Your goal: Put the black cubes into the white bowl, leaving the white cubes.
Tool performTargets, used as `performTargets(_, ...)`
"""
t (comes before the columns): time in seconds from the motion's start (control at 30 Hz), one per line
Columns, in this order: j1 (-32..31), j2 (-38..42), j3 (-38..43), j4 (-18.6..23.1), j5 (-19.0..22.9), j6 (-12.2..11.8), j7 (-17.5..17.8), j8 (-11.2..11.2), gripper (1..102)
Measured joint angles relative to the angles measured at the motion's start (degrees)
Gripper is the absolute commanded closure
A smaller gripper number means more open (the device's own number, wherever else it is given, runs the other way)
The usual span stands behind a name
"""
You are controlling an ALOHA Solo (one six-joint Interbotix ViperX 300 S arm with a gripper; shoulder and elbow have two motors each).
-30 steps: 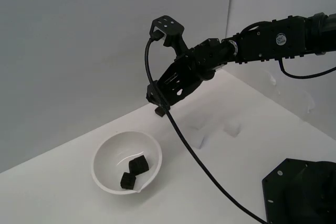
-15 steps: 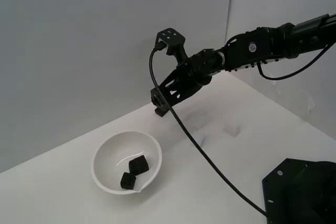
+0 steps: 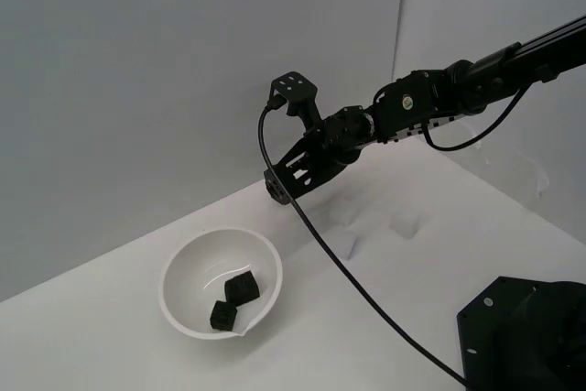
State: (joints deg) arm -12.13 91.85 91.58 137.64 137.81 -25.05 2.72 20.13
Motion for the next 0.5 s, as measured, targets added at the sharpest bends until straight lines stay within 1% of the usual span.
performTargets(0.2,0.0,-1.9,-1.8,-0.2,-0.4,0.0,-0.2,0.0,3)
performTargets(0.5,0.0,-3.6,-3.7,-2.6,-2.7,0.0,-0.3,0.0,3)
